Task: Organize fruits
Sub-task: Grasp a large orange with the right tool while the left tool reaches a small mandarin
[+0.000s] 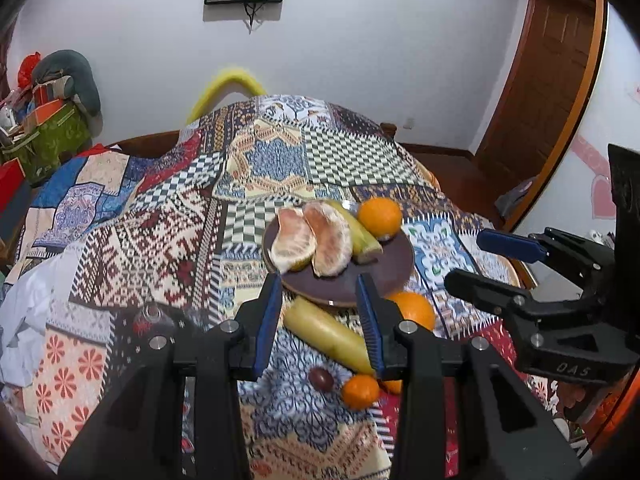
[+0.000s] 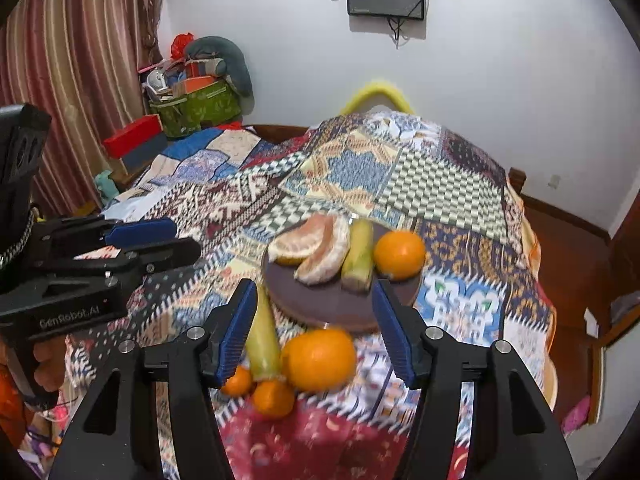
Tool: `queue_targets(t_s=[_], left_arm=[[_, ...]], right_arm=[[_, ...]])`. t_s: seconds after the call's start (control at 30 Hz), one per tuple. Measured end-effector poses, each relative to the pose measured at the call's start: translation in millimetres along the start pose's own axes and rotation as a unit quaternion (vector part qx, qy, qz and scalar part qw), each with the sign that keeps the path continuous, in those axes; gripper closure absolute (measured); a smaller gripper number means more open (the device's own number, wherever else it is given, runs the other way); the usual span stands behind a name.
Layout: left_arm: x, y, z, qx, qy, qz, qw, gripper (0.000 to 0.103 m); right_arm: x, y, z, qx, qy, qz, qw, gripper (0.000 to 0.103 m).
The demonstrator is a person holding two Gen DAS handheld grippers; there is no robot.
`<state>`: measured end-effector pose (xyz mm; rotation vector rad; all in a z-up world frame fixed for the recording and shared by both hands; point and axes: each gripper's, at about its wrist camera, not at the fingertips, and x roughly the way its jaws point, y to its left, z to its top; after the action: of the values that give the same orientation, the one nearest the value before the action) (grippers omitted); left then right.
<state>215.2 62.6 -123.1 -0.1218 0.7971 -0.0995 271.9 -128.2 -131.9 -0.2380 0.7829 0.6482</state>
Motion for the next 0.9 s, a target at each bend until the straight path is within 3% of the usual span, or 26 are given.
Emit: queue_targets(t_s=[0.43,0.67,0.9], left_arm=[[33.4,-5.4,-33.4,-0.008,0.062,0.017,0.9979,0.065],[56.0,0.2,-43.8,-0.017,0.086,0.019,0.9959,0.065],[65.5,4.4,-49.5,-0.023,0.091,0.02,0.9954,0.06]], right_arm=[[37.6,-17.6,-49.2,0.039,0.066,0.026,0.997,0.047],[60.2,-24.1,-50.0,0.058,0.085,0.043,0.994,0.047],[74.9,-21.0,-51.4,0.056,0.092,0.039,0.993,0.037]])
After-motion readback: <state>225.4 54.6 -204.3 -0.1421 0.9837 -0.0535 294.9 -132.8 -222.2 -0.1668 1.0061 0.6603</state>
